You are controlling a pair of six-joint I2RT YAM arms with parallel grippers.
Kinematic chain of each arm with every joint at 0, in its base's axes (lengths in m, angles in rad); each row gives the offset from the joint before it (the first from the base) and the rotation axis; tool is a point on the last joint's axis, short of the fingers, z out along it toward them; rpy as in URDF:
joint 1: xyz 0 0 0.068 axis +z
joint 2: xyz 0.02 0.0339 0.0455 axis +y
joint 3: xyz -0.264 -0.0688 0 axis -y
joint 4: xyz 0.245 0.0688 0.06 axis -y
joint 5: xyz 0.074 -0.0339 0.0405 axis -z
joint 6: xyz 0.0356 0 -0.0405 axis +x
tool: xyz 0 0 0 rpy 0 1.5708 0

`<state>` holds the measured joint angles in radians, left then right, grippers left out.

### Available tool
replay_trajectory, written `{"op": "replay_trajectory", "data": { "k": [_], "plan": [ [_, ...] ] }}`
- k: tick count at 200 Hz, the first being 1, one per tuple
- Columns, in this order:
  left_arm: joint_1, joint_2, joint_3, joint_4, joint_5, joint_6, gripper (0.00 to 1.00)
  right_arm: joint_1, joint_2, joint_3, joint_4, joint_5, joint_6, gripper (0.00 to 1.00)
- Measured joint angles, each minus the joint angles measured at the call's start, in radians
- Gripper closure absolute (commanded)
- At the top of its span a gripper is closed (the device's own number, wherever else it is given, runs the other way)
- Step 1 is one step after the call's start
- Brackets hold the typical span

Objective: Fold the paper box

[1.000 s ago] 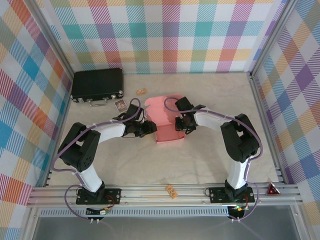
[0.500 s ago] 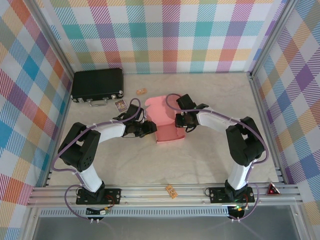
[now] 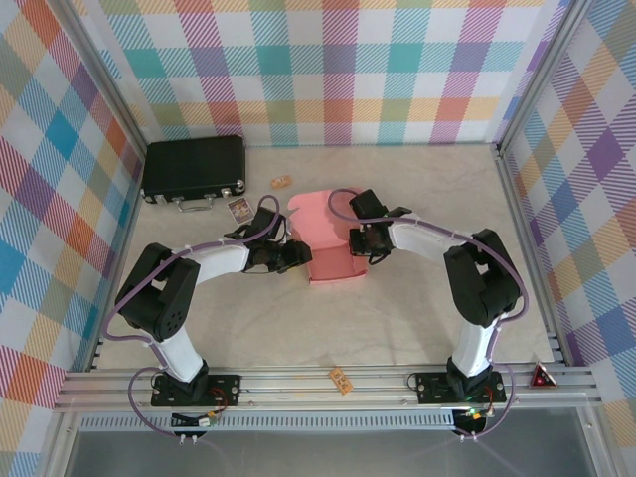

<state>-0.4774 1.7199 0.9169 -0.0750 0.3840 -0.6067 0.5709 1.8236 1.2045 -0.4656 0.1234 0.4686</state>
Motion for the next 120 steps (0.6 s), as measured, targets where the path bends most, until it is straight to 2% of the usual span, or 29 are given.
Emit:
{"op": "replay_trajectory", "data": {
  "k": [30, 92, 120],
  "plan": [
    [0.000, 0.002, 0.000, 0.000, 0.000, 0.000, 0.56, 0.000, 0.003, 0.000, -0.002, 0.005, -0.002, 0.83],
    [0.000, 0.005, 0.000, 0.000, 0.001, 0.000, 0.56, 0.000, 0.045, 0.011, -0.020, 0.035, -0.013, 0.84],
    [0.000, 0.008, 0.000, 0.001, 0.012, 0.000, 0.56, 0.012, 0.057, 0.023, -0.039, 0.060, -0.024, 0.88]
  ]
}}
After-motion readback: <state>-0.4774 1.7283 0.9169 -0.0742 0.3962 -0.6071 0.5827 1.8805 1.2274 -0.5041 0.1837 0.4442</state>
